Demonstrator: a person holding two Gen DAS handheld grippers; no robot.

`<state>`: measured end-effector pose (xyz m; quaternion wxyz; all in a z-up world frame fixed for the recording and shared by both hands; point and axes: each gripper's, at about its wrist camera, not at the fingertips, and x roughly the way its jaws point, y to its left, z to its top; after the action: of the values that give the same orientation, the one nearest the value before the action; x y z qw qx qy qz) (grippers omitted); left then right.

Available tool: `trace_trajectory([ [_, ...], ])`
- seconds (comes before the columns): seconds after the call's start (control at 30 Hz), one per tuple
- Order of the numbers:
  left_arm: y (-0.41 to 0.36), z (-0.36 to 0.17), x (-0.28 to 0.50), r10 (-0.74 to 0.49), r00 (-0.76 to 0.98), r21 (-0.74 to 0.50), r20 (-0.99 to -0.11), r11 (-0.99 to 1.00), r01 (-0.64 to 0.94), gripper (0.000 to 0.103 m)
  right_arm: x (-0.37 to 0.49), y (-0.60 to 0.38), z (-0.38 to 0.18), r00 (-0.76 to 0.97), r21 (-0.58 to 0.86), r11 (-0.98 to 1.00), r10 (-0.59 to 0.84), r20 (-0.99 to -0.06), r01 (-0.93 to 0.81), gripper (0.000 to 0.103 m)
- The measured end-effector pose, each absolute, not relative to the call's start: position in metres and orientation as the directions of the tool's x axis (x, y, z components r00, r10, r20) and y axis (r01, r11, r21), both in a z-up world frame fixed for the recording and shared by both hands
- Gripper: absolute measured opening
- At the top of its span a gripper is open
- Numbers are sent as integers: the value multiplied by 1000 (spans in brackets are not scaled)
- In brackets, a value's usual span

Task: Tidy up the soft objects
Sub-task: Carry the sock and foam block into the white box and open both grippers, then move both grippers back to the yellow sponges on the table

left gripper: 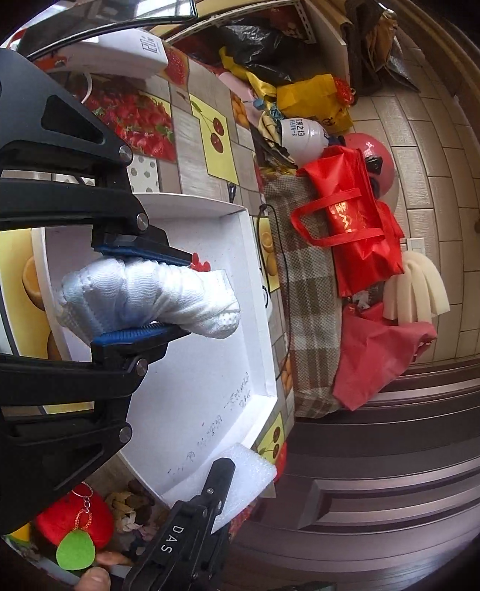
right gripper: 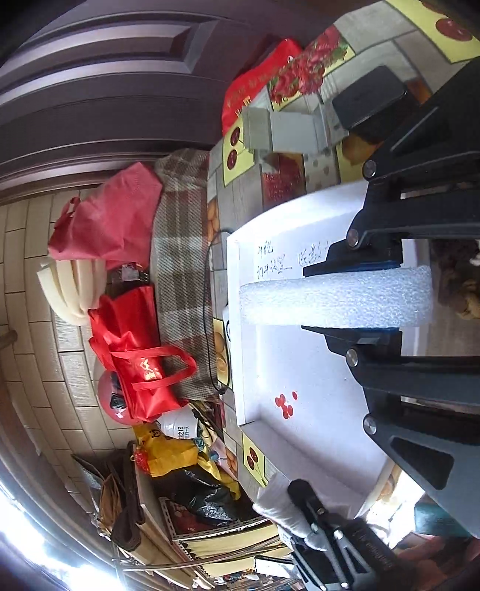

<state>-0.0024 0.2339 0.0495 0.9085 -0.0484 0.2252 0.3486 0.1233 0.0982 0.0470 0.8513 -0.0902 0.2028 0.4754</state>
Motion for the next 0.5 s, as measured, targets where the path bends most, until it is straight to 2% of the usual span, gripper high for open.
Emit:
trace_trajectory([
  [0.07,238,47,5,615,635,74,-468,743,-666,33,123,104,46,465,32,532,766,-444,-846,20],
  [0.1,240,46,7,623,618,79,-479,732,-676,42,122,106,46,467,25,532,764,-446,-846,21],
  [0.13,242,45,8,632,604,82,-486,721,-688,69,121,107,46,469,16,532,760,-449,-846,21],
  [0.17,243,45,7,636,600,78,-486,715,-695,101,119,106,46,477,7,536,757,-446,-844,33],
  [0.2,244,45,5,639,602,71,-479,712,-699,103,118,106,47,482,3,538,757,-441,-843,46],
  [0.23,244,46,3,638,606,66,-475,713,-698,103,117,104,48,485,1,538,760,-434,-843,78],
  [0.27,244,46,2,639,608,65,-471,712,-699,103,116,103,49,489,-1,541,761,-426,-841,94],
  [0.5,237,50,-3,673,609,79,-419,695,-714,103,111,98,55,542,-34,574,751,-377,-818,100],
])
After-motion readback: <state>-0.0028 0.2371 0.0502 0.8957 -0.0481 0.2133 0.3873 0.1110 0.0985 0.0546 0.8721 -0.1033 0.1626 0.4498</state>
